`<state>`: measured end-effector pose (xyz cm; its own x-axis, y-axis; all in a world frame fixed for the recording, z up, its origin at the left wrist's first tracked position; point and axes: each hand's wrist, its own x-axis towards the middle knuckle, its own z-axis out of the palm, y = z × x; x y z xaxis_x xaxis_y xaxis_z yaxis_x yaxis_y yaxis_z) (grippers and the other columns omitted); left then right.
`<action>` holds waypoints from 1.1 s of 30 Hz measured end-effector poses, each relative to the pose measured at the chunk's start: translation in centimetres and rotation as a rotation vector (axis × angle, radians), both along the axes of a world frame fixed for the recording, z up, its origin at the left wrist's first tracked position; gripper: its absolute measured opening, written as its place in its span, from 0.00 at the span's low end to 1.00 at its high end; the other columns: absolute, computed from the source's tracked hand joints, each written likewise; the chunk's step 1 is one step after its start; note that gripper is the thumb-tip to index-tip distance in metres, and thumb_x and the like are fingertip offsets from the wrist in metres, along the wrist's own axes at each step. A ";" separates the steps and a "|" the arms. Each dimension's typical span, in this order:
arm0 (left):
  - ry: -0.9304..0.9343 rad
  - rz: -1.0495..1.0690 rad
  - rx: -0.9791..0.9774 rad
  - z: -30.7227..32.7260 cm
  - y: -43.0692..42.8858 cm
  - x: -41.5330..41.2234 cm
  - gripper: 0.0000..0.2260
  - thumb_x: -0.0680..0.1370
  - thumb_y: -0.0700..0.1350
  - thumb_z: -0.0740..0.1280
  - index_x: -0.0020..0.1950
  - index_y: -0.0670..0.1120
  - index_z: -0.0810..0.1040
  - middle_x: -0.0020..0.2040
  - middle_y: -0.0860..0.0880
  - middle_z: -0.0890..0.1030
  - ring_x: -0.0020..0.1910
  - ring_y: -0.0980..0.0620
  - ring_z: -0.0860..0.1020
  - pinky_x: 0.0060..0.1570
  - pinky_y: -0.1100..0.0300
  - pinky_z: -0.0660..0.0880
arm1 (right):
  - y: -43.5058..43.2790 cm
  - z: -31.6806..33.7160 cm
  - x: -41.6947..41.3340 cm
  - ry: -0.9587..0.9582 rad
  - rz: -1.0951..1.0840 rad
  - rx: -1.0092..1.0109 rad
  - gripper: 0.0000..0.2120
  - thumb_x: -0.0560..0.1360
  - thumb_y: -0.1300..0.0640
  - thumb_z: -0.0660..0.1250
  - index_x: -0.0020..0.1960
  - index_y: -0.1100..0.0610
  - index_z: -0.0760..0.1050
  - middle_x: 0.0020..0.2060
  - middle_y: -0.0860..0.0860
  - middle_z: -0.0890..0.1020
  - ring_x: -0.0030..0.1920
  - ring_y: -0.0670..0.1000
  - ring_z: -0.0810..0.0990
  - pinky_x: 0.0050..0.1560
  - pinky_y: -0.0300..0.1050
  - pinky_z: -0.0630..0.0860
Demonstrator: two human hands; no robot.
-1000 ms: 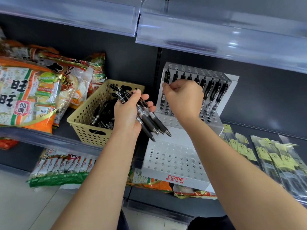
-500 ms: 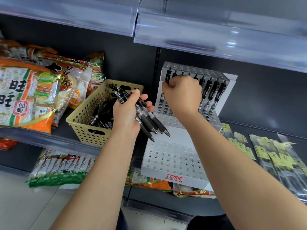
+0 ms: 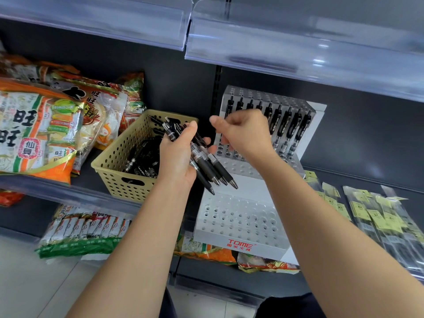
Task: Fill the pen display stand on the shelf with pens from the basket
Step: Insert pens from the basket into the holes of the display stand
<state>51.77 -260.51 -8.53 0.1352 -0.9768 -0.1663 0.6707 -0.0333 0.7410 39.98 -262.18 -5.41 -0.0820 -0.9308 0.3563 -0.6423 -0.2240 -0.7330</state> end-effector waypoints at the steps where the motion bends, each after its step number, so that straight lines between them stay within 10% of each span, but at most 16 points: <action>1: -0.013 -0.004 -0.009 0.1 0.2 -0.1 0.10 0.77 0.41 0.69 0.56 0.40 0.76 0.51 0.40 0.81 0.41 0.45 0.82 0.37 0.52 0.80 | 0.5 0.2 0.0 -0.109 0.102 0.090 0.18 0.74 0.48 0.70 0.36 0.63 0.79 0.28 0.56 0.82 0.25 0.50 0.75 0.29 0.42 0.73; 8: -0.046 -0.018 -0.012 1.1 1.8 -1.6 0.06 0.76 0.42 0.70 0.44 0.45 0.73 0.45 0.42 0.81 0.45 0.42 0.83 0.42 0.47 0.82 | 2.1 1.1 -1.3 -0.147 0.294 0.338 0.12 0.71 0.52 0.74 0.45 0.61 0.81 0.32 0.56 0.82 0.29 0.47 0.76 0.24 0.36 0.65; 26: -0.241 -0.045 -0.155 1.6 4.2 -6.2 0.05 0.76 0.43 0.70 0.46 0.41 0.79 0.36 0.47 0.78 0.30 0.52 0.76 0.34 0.55 0.80 | 5.3 2.8 -9.4 -0.397 -0.144 -0.004 0.06 0.74 0.59 0.71 0.40 0.56 0.76 0.33 0.52 0.82 0.30 0.47 0.79 0.26 0.37 0.73; 33: -0.203 -0.128 -0.152 1.5 4.6 -7.8 0.08 0.76 0.43 0.70 0.49 0.39 0.78 0.35 0.47 0.79 0.28 0.51 0.77 0.29 0.58 0.77 | 5.1 2.1 -11.3 -0.292 -0.363 -0.229 0.08 0.71 0.53 0.71 0.35 0.47 0.76 0.32 0.48 0.83 0.37 0.53 0.83 0.42 0.55 0.81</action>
<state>43.94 -255.93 -7.07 0.0246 -0.9997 0.0015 0.5053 0.0137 0.8628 28.70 -257.05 -3.28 -0.5115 -0.7246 0.4620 -0.4848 -0.2006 -0.8513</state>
